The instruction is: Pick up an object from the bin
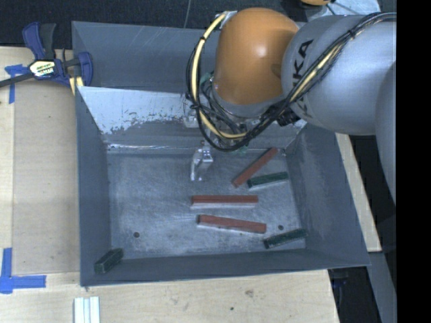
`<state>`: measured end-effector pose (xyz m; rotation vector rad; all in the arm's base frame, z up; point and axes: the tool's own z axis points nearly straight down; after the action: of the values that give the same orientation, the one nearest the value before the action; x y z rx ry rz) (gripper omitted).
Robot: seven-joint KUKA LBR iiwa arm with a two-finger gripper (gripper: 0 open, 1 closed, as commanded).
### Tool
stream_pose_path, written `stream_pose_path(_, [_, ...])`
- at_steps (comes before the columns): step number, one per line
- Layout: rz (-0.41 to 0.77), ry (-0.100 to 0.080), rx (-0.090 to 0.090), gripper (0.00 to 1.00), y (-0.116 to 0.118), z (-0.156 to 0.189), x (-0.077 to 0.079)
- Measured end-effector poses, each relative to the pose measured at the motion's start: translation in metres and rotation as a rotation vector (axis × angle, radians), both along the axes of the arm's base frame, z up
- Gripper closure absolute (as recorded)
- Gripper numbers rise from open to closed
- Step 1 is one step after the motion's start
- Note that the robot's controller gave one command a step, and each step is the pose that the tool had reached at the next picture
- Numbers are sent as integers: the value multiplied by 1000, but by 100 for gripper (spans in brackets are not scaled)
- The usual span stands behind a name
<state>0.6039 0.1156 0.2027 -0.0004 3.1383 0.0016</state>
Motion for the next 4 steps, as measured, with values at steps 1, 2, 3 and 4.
stream_pose_path(1, [24,-4,0,0,-31,-54,-31])
stream_pose_path(2, [80,-23,2,100,-46,-125,-13])
stream_pose_path(3, [80,-23,2,100,-46,-125,-13])
stream_pose_path(4, [111,6,-1,100,-50,-88,-24])
